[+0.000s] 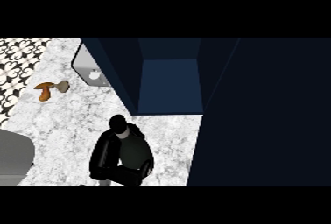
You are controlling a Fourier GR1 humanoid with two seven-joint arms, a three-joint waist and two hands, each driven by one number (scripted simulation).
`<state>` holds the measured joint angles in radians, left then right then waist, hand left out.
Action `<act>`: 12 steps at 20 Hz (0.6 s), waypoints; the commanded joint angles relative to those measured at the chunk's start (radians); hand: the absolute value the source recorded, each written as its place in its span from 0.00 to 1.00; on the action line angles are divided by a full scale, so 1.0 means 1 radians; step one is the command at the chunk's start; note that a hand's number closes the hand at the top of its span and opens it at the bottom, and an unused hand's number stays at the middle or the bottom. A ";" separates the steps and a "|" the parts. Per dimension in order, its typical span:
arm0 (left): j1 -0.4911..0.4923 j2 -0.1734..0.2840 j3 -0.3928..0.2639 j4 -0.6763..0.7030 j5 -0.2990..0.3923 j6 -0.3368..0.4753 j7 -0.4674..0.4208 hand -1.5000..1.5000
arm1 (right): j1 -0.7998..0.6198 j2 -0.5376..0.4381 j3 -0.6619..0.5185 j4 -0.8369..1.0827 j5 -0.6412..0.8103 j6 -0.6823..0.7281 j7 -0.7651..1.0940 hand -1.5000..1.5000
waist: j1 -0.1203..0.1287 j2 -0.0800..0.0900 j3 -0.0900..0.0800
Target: Pick up the wine, place it into the cabinet and close the cabinet
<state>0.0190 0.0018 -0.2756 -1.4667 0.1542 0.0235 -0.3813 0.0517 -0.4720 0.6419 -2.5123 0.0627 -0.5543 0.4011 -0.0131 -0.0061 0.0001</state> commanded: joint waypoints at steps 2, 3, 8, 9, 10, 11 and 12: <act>-0.038 -0.002 -0.070 -0.067 -0.010 0.153 0.061 1.00 | 0.123 -0.043 0.007 -0.195 0.037 0.005 0.008 0.00 | -0.003 0.001 0.000; -0.120 -0.002 -0.042 -0.006 -0.002 0.177 0.074 1.00 | 0.084 -0.054 -0.020 -0.219 0.004 0.017 0.053 0.00 | -0.007 0.003 0.000; -0.150 -0.002 -0.059 0.091 -0.029 0.226 0.008 1.00 | 0.062 -0.080 -0.098 -0.238 -0.066 0.030 0.070 0.00 | -0.003 0.006 -0.001; -0.141 0.030 -0.006 0.040 -0.051 0.171 0.067 1.00 | 0.118 -0.058 -0.010 -0.243 0.022 -0.009 0.048 0.00 | -0.005 0.001 -0.001; -0.228 -0.001 0.012 0.096 -0.056 0.222 0.088 1.00 | 0.118 -0.058 0.006 -0.233 0.018 -0.001 0.025 0.00 | -0.012 0.002 -0.001; -0.210 0.008 0.006 0.093 -0.069 0.200 0.072 1.00 | 0.131 -0.090 -0.007 -0.277 -0.005 0.014 0.045 0.00 | -0.014 0.001 -0.001; -0.249 -0.001 0.030 0.155 -0.052 0.183 0.058 1.00 | 0.097 -0.045 0.013 -0.211 0.032 -0.007 0.028 0.00 | -0.007 0.004 -0.001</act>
<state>-0.1577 0.0058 -0.2814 -1.3895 0.1064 0.2084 -0.3199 0.1019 -0.5110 0.6303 -2.5187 0.0568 -0.5529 0.3507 -0.0213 -0.0037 -0.0005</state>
